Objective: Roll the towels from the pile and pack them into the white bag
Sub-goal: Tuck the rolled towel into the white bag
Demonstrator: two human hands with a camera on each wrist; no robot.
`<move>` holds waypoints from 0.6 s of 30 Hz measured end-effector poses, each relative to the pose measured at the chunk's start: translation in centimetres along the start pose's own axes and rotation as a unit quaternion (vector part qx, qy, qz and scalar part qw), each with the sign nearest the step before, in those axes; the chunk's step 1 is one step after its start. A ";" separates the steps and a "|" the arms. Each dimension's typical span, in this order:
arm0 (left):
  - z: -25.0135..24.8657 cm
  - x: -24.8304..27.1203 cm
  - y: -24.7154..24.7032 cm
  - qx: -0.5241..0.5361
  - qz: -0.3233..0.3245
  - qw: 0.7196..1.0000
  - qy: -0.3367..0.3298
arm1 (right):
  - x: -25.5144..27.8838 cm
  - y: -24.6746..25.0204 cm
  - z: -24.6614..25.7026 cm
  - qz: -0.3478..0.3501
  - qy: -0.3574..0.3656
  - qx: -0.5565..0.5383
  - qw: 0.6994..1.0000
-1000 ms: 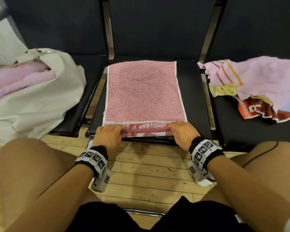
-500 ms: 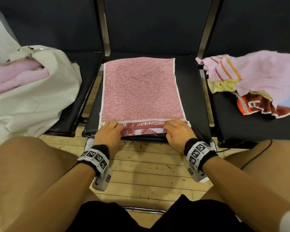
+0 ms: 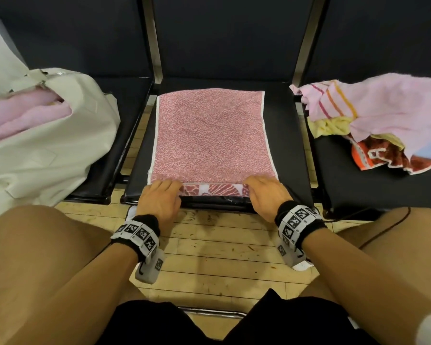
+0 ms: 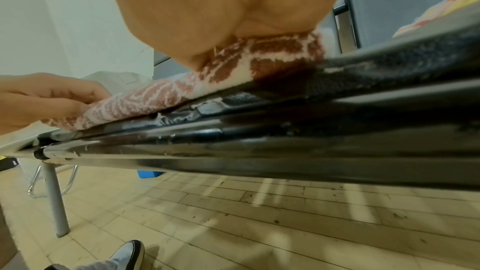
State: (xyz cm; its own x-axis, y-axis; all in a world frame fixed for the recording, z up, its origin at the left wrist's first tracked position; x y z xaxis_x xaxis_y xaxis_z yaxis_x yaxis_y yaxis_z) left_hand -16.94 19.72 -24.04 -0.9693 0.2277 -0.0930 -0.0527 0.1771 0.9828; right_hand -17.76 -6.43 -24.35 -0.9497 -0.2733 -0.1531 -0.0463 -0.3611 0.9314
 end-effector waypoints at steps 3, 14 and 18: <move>0.1 -0.2 -0.1 0.003 0.006 1.000 0.019 | 0.1 0.0 0.3 -0.023 0.001 -0.021 1.000; -1.4 -0.8 0.2 0.013 -0.040 0.999 -0.034 | 0.3 0.0 2.0 -0.064 0.056 0.036 0.996; -1.3 -0.2 0.1 0.032 -0.038 0.998 -0.028 | 0.4 -0.4 1.1 -0.027 0.031 0.038 0.998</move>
State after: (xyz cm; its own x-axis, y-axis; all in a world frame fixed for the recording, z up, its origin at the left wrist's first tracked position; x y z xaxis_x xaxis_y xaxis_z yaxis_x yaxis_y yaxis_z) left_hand -17.03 18.43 -23.71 -0.9478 0.2650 -0.1777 -0.1085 0.2562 0.9605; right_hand -18.51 -5.41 -24.45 -0.9245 -0.3103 -0.2215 -0.1223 -0.3088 0.9432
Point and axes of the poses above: each hand's wrist, its own x-axis away from the middle knuckle, its own y-axis out of the back of the hand, z = x × y, the point moved 7 cm from there along -x, towards the middle knuckle, and after that the axes turned 9 degrees about -z, right-handed, at the moved point
